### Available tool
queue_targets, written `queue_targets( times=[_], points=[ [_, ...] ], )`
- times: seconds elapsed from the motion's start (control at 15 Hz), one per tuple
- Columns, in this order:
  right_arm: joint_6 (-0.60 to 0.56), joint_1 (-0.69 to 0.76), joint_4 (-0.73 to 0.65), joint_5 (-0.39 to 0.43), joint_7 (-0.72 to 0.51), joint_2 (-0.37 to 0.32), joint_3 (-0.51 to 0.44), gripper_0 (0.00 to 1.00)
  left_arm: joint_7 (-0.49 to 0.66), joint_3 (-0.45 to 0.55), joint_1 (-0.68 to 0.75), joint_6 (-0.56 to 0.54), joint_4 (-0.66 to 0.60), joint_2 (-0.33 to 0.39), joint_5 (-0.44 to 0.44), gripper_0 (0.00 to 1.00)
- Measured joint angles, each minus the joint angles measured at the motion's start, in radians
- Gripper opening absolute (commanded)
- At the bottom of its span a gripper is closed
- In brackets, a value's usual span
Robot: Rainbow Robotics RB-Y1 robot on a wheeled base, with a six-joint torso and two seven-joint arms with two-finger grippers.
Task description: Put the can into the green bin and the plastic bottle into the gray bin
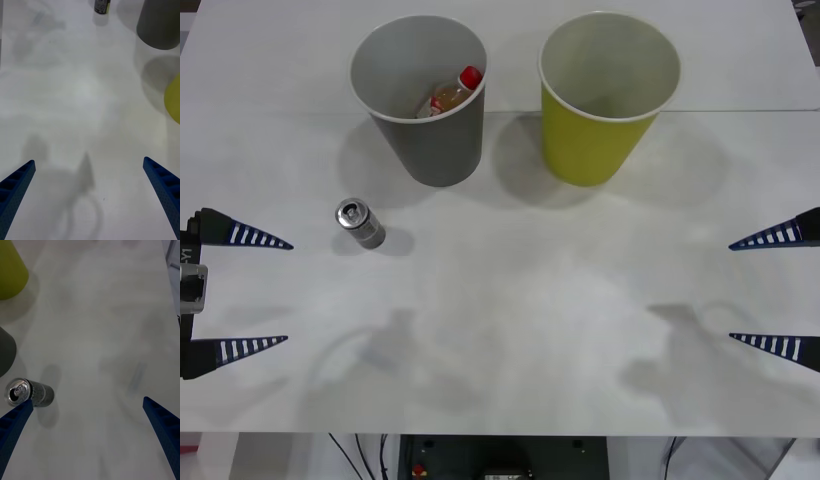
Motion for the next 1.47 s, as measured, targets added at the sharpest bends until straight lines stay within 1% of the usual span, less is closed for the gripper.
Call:
queue_targets(
  times=[0.53,0.73,0.93,1.13,1.27,1.47],
  points=[
    [0.0,0.0,0.0,0.0,0.0,0.0,0.0,1.0,0.023,-0.018,0.006,-0.028,0.035,-0.005,-0.002,1.0],
    [0.0,0.0,0.0,0.0,0.0,0.0,0.0,1.0,0.031,-0.031,0.005,0.001,0.093,-0.022,0.059,1.0],
    [0.0,0.0,0.0,0.0,0.0,0.0,0.0,1.0,0.02,-0.093,0.004,0.084,0.169,-0.027,0.17,1.0],
    [0.0,0.0,0.0,0.0,0.0,0.0,0.0,1.0,-0.005,-0.133,-0.009,0.129,0.241,-0.032,0.258,1.0],
    [0.0,0.0,0.0,0.0,0.0,0.0,0.0,1.0,-0.033,-0.135,-0.017,0.134,0.283,-0.063,0.287,1.0],
    [0.0,0.0,0.0,0.0,0.0,0.0,0.0,1.0,-0.136,-0.138,-0.033,0.133,0.36,-0.126,0.319,1.0]
  ],
)
